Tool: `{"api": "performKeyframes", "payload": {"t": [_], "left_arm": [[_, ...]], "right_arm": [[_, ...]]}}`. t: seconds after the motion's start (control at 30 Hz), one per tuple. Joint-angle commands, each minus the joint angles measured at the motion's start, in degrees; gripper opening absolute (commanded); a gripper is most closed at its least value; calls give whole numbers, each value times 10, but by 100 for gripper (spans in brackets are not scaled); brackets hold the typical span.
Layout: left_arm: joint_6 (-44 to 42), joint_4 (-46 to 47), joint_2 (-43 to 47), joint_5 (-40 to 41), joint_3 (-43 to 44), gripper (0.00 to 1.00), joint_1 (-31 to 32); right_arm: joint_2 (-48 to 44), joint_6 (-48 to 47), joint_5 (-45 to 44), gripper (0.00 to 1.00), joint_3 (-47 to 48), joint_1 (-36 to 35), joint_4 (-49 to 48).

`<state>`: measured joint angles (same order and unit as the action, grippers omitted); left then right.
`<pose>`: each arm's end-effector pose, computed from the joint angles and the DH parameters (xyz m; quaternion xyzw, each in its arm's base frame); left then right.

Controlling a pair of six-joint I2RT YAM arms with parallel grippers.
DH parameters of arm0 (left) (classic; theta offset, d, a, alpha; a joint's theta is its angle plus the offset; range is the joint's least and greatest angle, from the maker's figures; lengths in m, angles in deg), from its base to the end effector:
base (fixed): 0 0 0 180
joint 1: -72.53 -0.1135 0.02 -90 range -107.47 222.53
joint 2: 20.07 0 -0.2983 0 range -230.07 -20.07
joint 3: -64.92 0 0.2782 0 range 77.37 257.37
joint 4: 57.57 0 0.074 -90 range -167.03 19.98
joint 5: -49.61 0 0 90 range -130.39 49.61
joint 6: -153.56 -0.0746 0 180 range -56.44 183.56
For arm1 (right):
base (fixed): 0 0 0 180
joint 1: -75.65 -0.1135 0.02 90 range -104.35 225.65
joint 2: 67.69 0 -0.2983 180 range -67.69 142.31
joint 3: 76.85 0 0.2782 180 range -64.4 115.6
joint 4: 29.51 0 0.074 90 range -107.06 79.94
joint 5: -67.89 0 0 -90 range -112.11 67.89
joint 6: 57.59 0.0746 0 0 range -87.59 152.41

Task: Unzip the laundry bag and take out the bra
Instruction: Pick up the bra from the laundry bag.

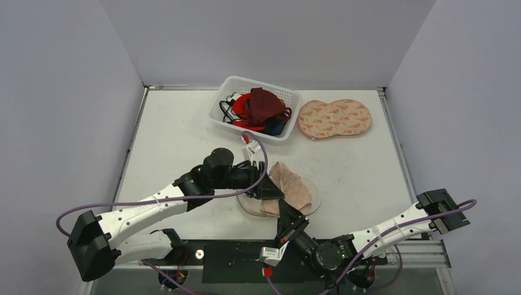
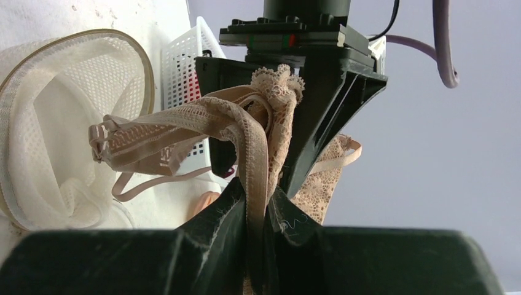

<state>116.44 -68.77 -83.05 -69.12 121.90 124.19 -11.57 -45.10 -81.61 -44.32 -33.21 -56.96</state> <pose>0.1545 -0.2531 0.3089 0.1389 0.7813 -0.5769 0.1938 -0.0104 0.2292 0.2573 -0.6121 0.3290 -0.1549 0.7022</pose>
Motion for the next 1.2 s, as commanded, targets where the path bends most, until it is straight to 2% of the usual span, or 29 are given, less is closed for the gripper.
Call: {"api": "performKeyframes", "payload": {"t": [0.0, 0.17, 0.23, 0.3, 0.33, 0.4, 0.43, 0.47, 0.5, 0.53, 0.57, 0.6, 0.83, 0.97, 1.07, 1.17], "left_arm": [[-17, 38, -9, -17, 30, 47, 11], [-14, 37, 1, -6, 26, 25, 10], [-14, 34, 5, 1, 27, 13, 9], [-11, 32, 10, 16, 25, 2, 6], [-6, 31, 13, 29, 23, 0, 3], [6, 36, 18, 46, 20, 0, -4], [11, 38, 20, 55, 19, 0, -8], [15, 38, 25, 66, 18, 0, -12], [19, 38, 28, 79, 18, 0, -15], [22, 36, 33, 95, 18, 0, -20], [27, 34, 37, 110, 19, 0, -23], [32, 33, 40, 124, 21, 0, -30], [23, -21, 44, 225, 71, 0, -57], [11, -55, 59, 310, 90, 0, -72], [-3, -84, 85, 391, 98, 0, -82], [-11, -102, 125, 466, 91, 0, -90]], "right_arm": [[-10, 4, 4, 5, 2, -6, -16], [-7, 22, 4, 5, 8, -6, 15], [-9, 40, 5, 9, 13, -6, 36], [-15, 66, 6, 24, 20, -6, 70], [-20, 84, 11, 36, 26, -6, 101], [-35, 130, 27, 63, 39, -6, 167], [-42, 150, 32, 72, 46, -6, 190], [-46, 169, 34, 77, 55, -5, 203], [-46, 186, 32, 91, 66, -5, 228], [-42, 202, 31, 98, 79, -6, 249], [-32, 220, 24, 91, 97, -10, 265], [-17, 239, 11, 90, 117, -18, 276], [50, 393, 7, 90, 281, -75, 345], [47, 574, 46, 90, 367, -69, 377], [33, 729, 36, 90, 374, -21, 359], [-5, 926, 84, 94, 322, 85, 390]]}}
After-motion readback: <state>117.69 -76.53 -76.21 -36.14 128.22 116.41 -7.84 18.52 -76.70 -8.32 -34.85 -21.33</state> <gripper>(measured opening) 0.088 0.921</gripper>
